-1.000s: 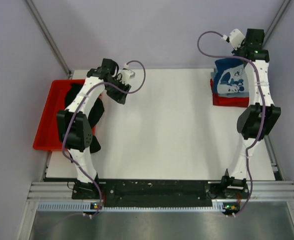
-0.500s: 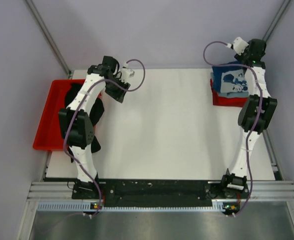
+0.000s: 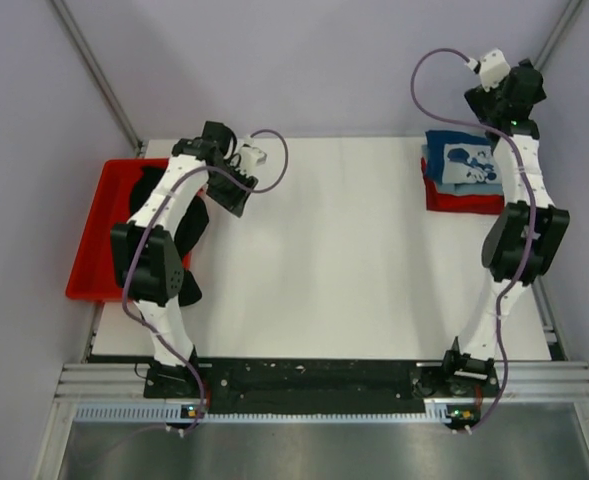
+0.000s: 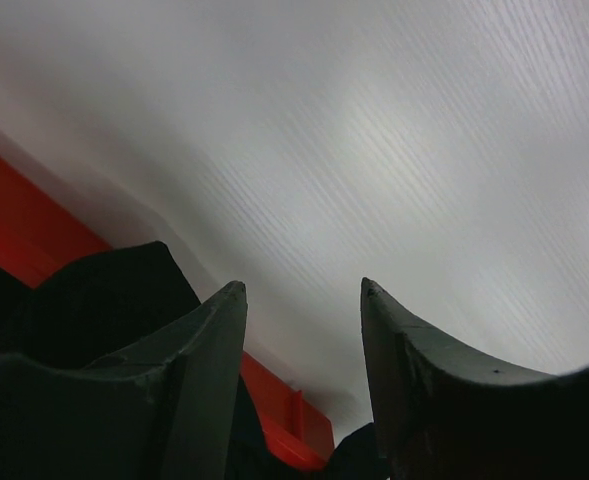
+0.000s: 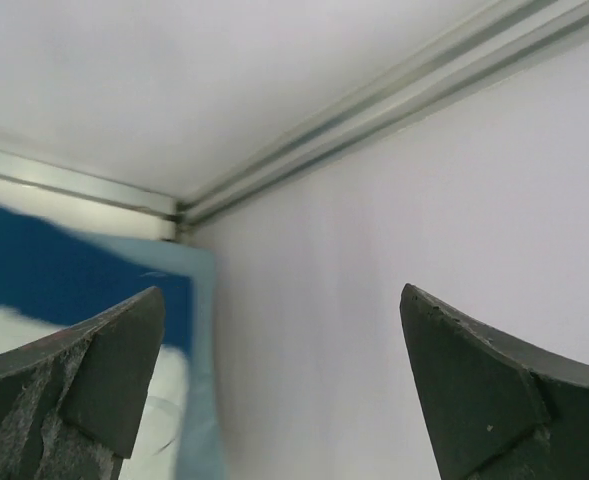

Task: Fold and stack the t-shirts
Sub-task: Put the neatly folded tshirt into the corner of the board with the right arm

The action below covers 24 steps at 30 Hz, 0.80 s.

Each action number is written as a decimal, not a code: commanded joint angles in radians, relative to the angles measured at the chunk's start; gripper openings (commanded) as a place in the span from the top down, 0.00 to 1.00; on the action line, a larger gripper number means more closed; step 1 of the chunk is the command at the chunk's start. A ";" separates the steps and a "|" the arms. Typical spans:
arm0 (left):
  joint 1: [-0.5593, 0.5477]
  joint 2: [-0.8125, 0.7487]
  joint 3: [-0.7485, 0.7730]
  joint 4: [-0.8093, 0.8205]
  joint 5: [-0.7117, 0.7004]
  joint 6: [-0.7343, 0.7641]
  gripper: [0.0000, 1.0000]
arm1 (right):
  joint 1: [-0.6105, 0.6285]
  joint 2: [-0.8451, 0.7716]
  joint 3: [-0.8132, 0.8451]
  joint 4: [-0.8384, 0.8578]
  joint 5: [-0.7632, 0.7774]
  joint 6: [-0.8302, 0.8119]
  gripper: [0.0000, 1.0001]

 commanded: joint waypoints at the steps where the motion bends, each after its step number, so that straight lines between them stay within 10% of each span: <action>1: 0.003 -0.179 -0.147 0.055 0.016 0.024 0.46 | 0.072 -0.309 -0.194 -0.010 -0.122 0.284 0.01; 14: 0.024 -0.574 -0.821 0.661 0.033 -0.048 0.37 | 0.144 -0.932 -1.262 0.393 -0.455 0.843 0.01; 24: 0.082 -0.729 -1.276 1.292 -0.036 -0.177 0.20 | 0.346 -1.084 -1.708 0.587 -0.068 0.759 0.01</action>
